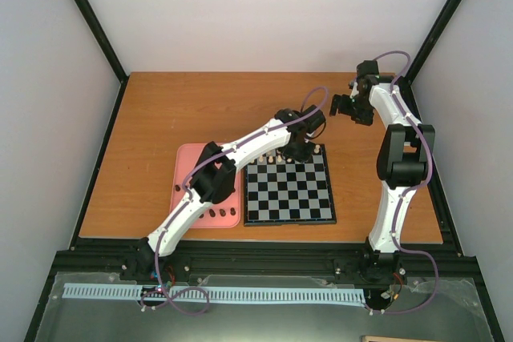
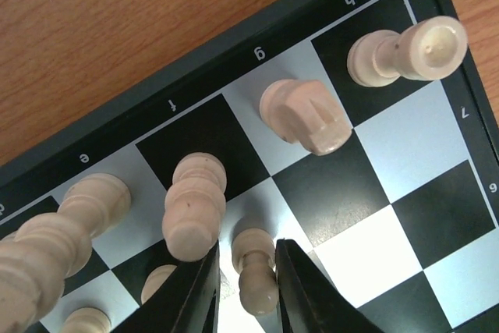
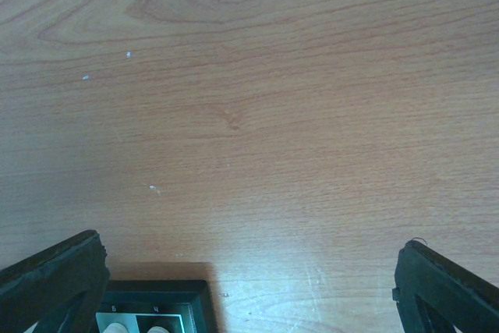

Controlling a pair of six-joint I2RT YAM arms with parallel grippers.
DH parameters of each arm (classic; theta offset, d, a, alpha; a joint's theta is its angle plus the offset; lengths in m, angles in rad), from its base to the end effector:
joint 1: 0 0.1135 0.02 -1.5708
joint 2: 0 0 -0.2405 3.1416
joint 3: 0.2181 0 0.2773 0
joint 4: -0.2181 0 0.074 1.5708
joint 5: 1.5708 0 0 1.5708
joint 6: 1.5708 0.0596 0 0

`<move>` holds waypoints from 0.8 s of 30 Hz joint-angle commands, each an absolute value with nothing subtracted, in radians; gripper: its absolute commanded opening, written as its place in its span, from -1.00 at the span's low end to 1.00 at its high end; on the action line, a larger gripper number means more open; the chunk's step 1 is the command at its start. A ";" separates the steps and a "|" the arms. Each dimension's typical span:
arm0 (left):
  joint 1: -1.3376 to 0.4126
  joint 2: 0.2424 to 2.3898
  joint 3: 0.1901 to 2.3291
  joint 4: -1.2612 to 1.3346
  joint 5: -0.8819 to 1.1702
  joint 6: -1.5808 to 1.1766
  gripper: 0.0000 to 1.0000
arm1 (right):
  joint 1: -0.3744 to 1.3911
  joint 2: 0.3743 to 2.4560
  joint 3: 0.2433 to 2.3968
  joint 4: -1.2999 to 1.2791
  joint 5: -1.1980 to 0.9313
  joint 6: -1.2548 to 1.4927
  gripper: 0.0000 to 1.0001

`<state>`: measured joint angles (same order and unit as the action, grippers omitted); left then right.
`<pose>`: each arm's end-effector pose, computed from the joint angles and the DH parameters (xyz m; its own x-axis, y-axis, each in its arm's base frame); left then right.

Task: Set up the chess pieces on the board
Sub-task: Place the chess piece on the chessboard.

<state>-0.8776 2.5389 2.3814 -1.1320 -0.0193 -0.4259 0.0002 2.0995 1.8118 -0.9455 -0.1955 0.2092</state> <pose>0.3408 -0.4085 0.1383 -0.8754 0.4073 -0.2605 0.4436 0.8909 -0.0978 0.4618 0.0117 0.1769 -0.9364 0.2035 -0.2859 0.1328 0.9596 0.2481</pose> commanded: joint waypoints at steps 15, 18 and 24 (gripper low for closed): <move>-0.887 2.475 2.457 -1.113 0.011 -0.414 -0.45 | -0.009 2.089 1.822 -0.945 -0.199 0.207 1.00; -0.886 2.448 2.457 -1.111 0.038 -0.411 -0.46 | -0.009 2.080 1.816 -0.942 -0.205 0.212 1.00; -0.887 2.350 2.453 -1.146 0.010 -0.408 -0.40 | -0.009 2.052 1.790 -0.931 -0.217 0.219 1.00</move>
